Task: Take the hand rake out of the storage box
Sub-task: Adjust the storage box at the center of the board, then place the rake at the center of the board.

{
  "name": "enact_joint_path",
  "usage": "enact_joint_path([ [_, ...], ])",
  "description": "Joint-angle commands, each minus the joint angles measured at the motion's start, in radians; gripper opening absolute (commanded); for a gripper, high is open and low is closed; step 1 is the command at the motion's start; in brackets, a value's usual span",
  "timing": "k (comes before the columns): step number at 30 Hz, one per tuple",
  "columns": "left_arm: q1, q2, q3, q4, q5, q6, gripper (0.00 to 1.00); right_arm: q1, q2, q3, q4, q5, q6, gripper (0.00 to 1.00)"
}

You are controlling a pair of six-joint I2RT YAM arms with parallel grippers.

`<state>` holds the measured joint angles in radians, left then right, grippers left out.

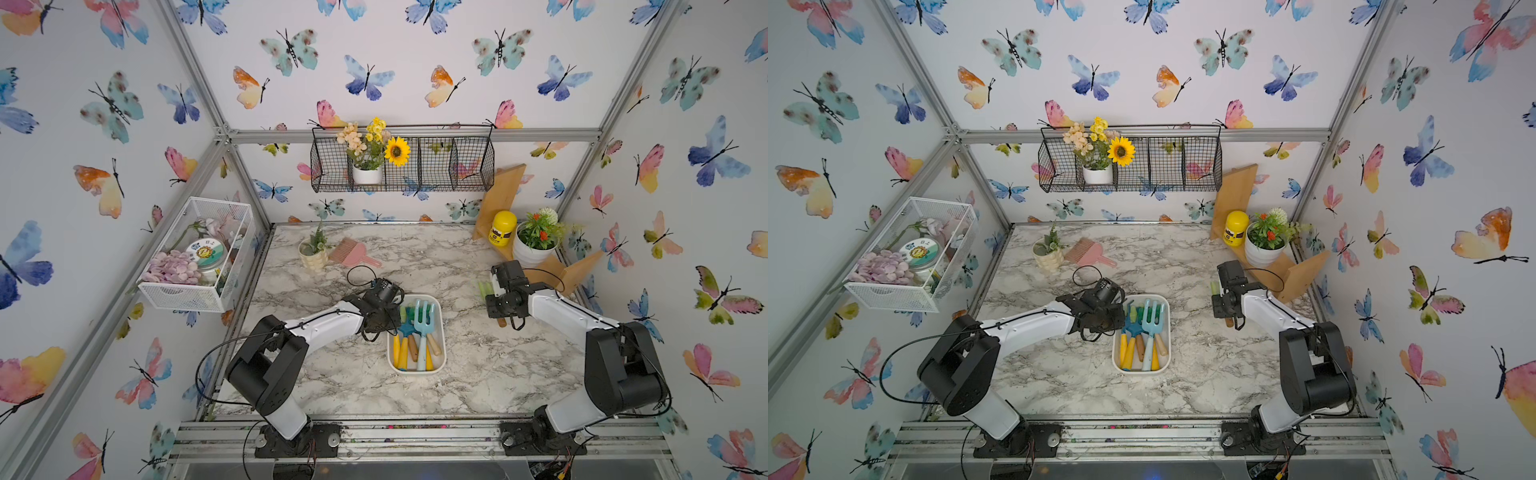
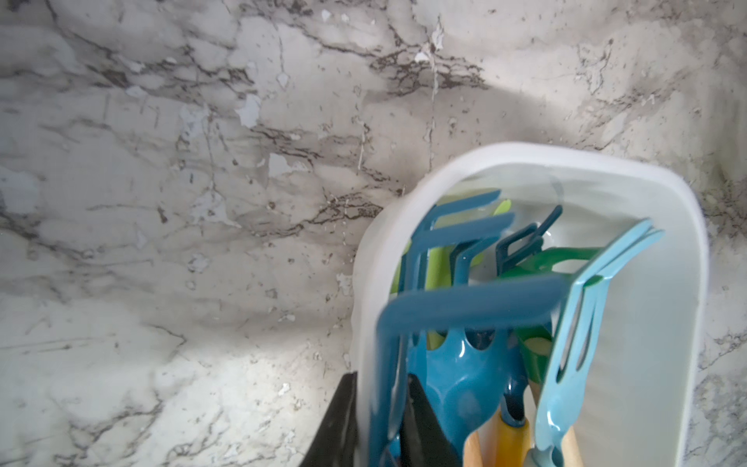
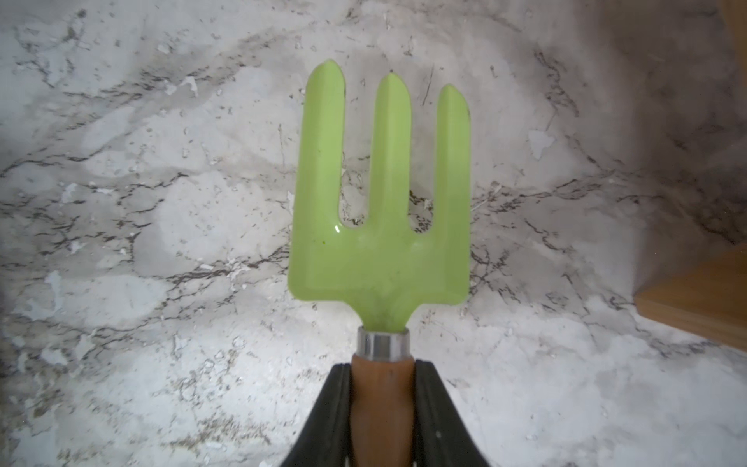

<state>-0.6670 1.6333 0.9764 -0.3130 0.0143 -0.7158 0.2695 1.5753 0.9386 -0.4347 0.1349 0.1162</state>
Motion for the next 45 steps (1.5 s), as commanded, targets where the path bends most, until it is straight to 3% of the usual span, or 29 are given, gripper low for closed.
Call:
enact_joint_path([
  [1,0.050,0.022,0.006,-0.045,0.003,0.083,0.21,-0.009,0.044,-0.006,0.059,-0.005,-0.024,0.05],
  [10,0.126,0.031,0.036,-0.062,0.014,0.165,0.21,-0.010,0.112,-0.008,0.102,-0.009,-0.034,0.05],
  [19,0.137,0.045,0.057,-0.049,0.026,0.137,0.22,-0.010,0.163,-0.021,0.122,-0.034,0.025,0.09],
  [25,0.137,0.037,0.047,-0.050,0.025,0.130,0.25,-0.010,0.160,-0.032,0.126,-0.033,0.031,0.24],
  [36,0.160,-0.050,0.067,-0.115,0.013,0.128,0.45,-0.010,0.047,0.036,0.045,-0.056,0.021,0.49],
  [42,0.167,-0.097,0.120,-0.169,0.019,0.127,0.46,-0.006,-0.017,0.096,-0.026,-0.142,0.044,0.52],
  [45,0.111,-0.119,0.142,-0.212,-0.027,0.102,0.46,0.036,-0.065,0.087,-0.019,-0.189,0.091,0.52],
])
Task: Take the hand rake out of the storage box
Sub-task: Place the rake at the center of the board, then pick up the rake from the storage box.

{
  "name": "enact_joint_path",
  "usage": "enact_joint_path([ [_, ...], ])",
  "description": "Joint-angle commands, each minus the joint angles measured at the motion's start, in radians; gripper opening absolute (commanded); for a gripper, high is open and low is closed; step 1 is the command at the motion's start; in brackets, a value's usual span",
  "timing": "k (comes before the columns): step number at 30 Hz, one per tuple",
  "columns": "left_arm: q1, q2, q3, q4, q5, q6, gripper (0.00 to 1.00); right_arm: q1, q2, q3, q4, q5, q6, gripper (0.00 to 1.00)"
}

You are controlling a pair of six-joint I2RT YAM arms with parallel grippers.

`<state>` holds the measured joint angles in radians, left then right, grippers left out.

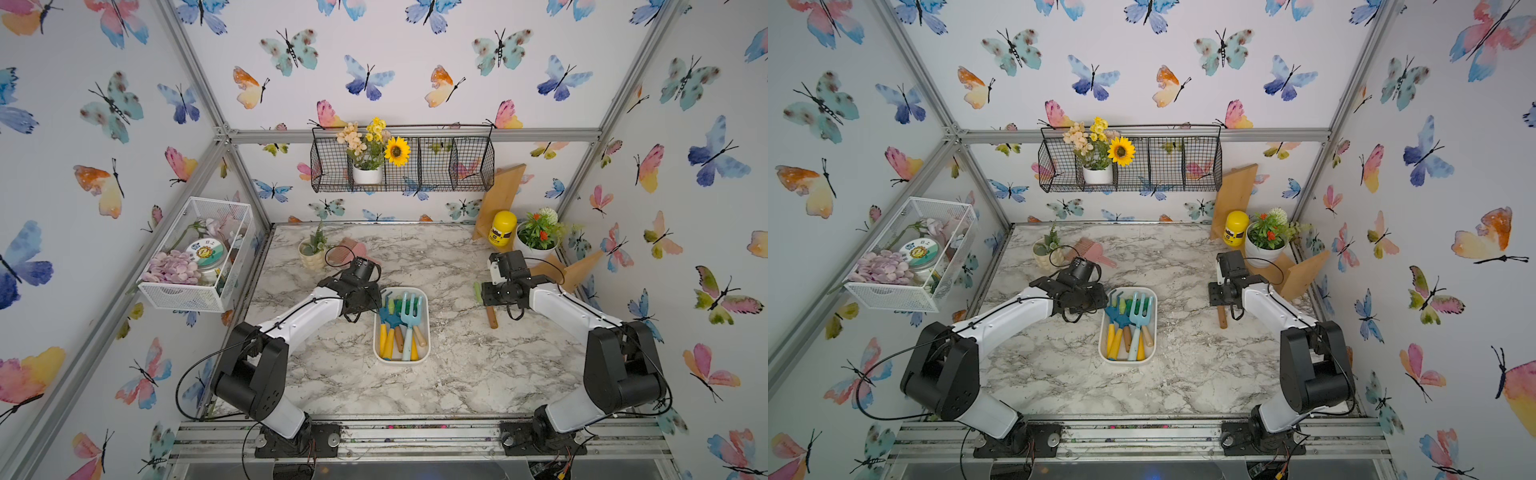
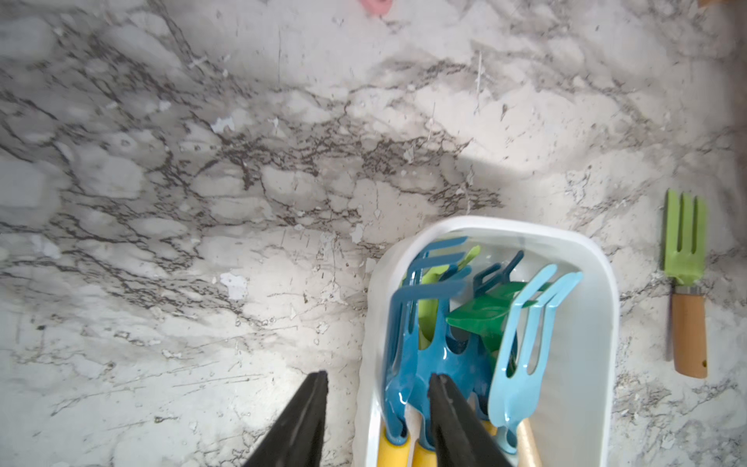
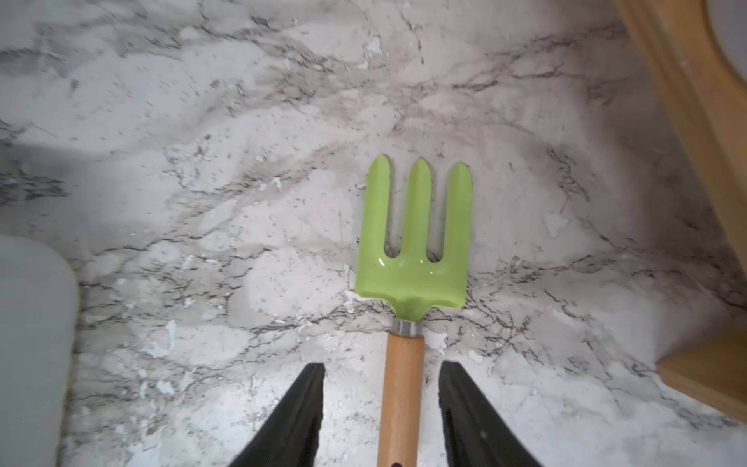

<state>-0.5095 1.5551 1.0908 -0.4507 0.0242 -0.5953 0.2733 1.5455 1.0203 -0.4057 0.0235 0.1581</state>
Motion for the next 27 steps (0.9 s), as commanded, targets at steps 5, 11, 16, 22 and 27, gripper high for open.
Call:
enact_joint_path([
  [5,-0.077,-0.094,0.017,-0.105,-0.132,-0.105,0.52,0.217,-0.100,0.007,-0.043,-0.071,0.204,0.50],
  [11,-0.003,-0.106,0.012,-0.118,-0.142,-0.104,0.54,0.525,-0.109,0.043,-0.062,0.091,0.498,0.48],
  [16,0.056,-0.124,-0.034,-0.094,-0.115,-0.111,0.54,0.717,-0.031,0.080,-0.079,0.232,0.705,0.48],
  [22,0.069,-0.149,-0.069,-0.085,-0.101,-0.105,0.54,0.812,0.110,0.148,-0.100,0.254,0.809,0.47],
  [27,0.071,-0.168,-0.073,-0.097,-0.100,-0.089,0.54,0.814,0.174,0.149,-0.077,0.259,0.851,0.47],
])
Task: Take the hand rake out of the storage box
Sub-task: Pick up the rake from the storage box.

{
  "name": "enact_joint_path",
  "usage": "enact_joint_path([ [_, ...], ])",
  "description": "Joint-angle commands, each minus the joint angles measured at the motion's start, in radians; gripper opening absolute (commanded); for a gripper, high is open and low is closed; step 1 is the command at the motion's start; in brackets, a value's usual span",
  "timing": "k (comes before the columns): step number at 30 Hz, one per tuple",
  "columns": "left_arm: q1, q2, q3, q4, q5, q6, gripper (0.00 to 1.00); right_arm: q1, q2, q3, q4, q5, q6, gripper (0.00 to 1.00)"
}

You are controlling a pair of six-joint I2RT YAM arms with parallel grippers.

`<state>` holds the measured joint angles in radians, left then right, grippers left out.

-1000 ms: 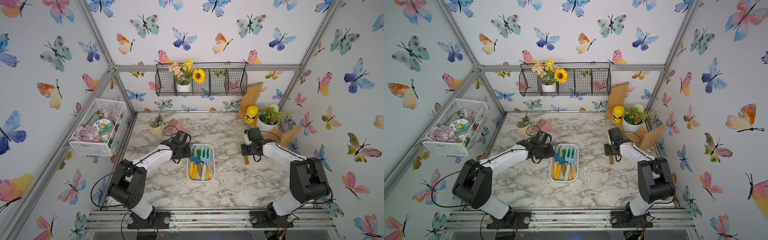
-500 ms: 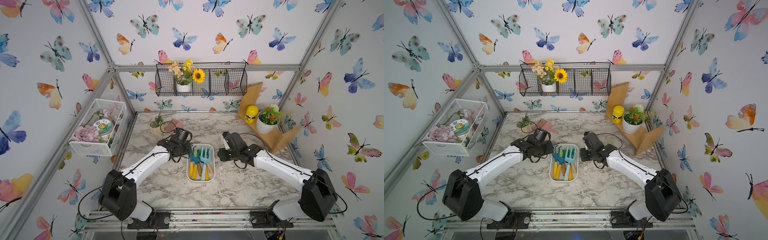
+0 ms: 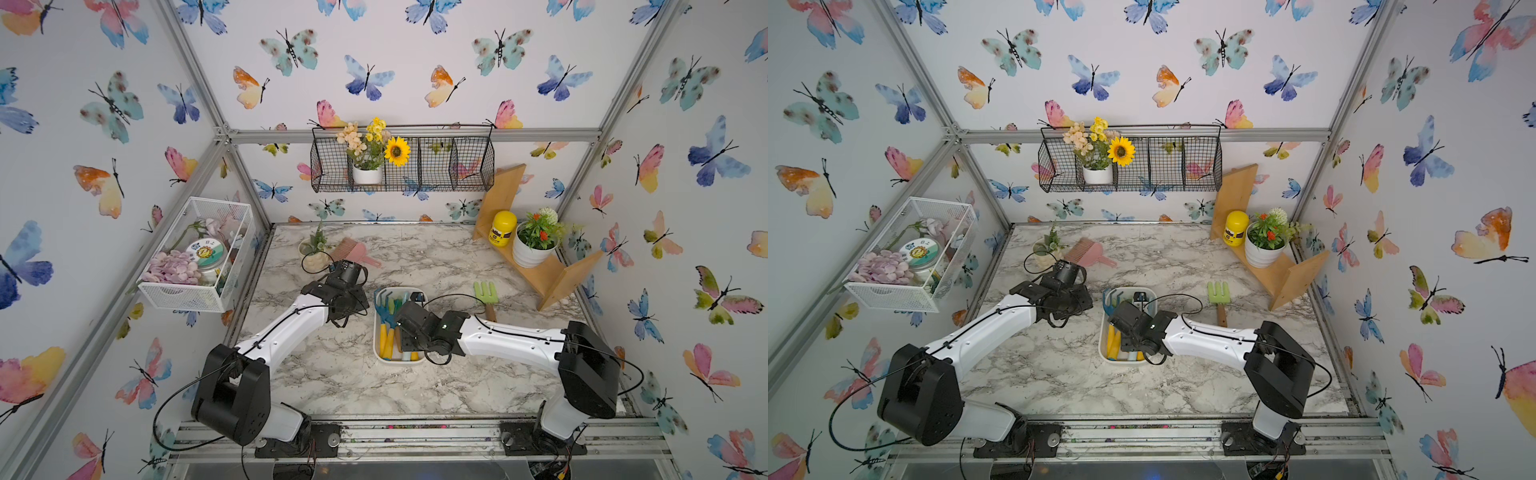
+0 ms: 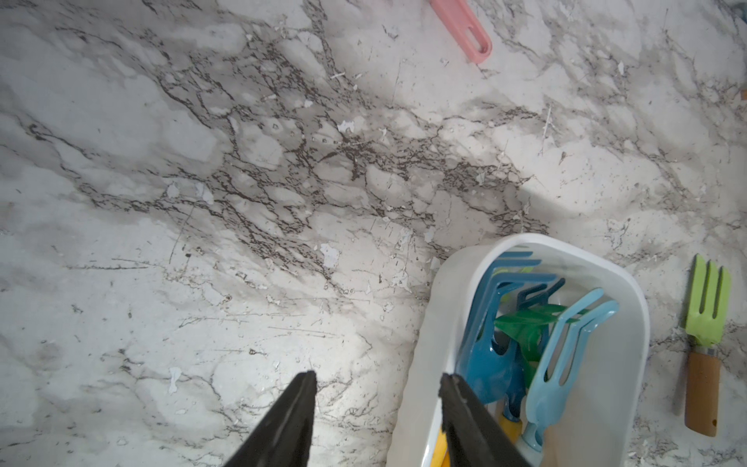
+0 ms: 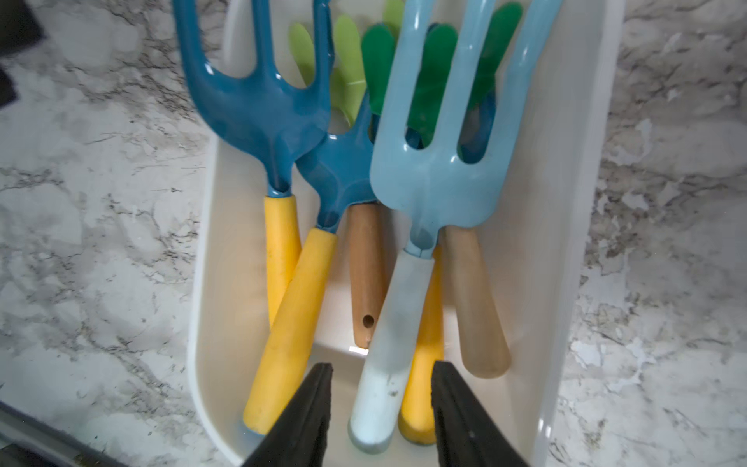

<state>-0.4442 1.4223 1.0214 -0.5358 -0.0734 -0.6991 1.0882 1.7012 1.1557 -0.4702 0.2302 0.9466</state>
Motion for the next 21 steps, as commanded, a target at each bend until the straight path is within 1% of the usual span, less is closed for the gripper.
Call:
enact_joint_path([
  [1,0.007,-0.039,-0.003,-0.014,-0.002,0.016,0.54,-0.001,0.028,0.016,-0.011,0.055,0.064,0.47],
  [5,0.007,-0.049,0.000,-0.017,0.000,0.024,0.54,-0.001,0.069,0.015,0.022,0.034,0.061,0.47],
  [10,0.007,-0.053,0.004,-0.024,0.007,0.028,0.54,-0.001,0.101,0.007,0.055,0.037,0.075,0.44],
  [15,0.008,-0.059,-0.001,-0.022,0.009,0.028,0.54,-0.001,0.114,0.002,0.096,0.049,0.083,0.37],
  [21,0.008,-0.062,-0.016,-0.015,0.012,0.026,0.54,-0.002,0.122,0.006,0.090,0.064,0.091,0.28],
])
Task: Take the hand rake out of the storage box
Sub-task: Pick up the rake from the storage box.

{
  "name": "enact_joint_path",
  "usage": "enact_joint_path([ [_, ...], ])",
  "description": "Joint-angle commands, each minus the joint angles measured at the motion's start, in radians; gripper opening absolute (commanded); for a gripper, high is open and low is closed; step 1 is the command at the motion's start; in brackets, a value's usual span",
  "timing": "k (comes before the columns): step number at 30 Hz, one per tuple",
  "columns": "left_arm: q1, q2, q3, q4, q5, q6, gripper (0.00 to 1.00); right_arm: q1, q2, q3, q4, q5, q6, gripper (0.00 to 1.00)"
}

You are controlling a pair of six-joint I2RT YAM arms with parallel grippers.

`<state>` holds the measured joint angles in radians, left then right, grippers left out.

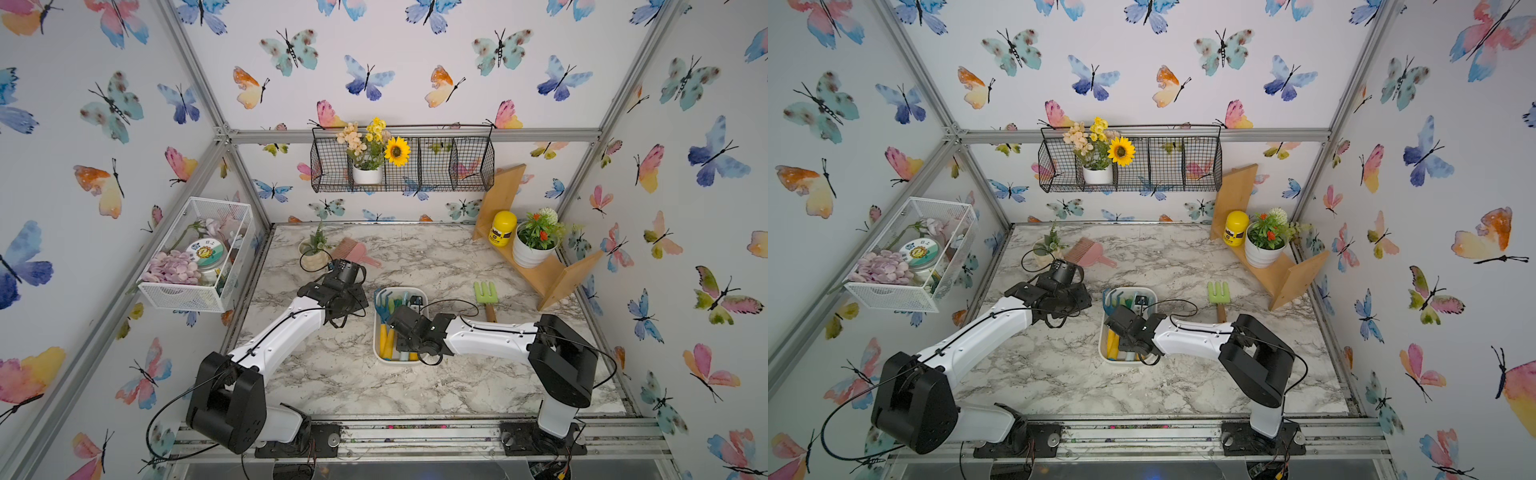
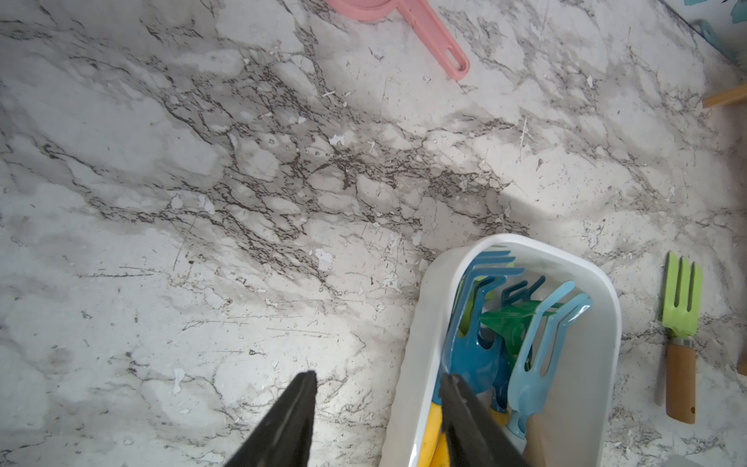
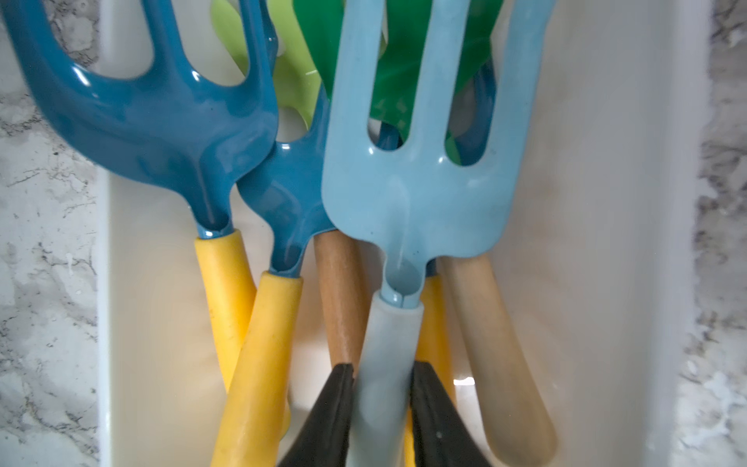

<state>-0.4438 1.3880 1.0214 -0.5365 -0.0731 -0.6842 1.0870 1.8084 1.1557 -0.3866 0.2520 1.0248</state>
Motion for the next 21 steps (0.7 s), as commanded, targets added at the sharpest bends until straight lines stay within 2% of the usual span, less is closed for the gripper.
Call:
enact_joint_path([
  [1,0.007,-0.027,-0.018,-0.013,0.010,0.012,0.54,-0.001,0.010,0.001,0.008,0.045,0.015,0.27],
  [4,0.007,-0.024,-0.020,-0.010,0.013,0.009,0.54,-0.002,0.003,-0.017,0.015,0.052,0.023,0.26],
  [6,0.006,-0.020,-0.018,-0.008,0.018,0.006,0.54,-0.005,0.001,-0.029,0.030,0.047,0.026,0.32],
  [8,0.005,-0.017,-0.017,-0.006,0.023,0.003,0.54,-0.006,0.006,-0.034,0.040,0.046,0.032,0.33],
  [18,0.005,-0.021,-0.025,-0.008,0.016,0.007,0.54,-0.007,-0.003,-0.028,0.057,0.055,0.020,0.17],
  [21,0.005,-0.022,-0.026,-0.008,0.013,0.008,0.54,-0.007,-0.029,-0.024,0.046,0.055,0.011,0.14],
])
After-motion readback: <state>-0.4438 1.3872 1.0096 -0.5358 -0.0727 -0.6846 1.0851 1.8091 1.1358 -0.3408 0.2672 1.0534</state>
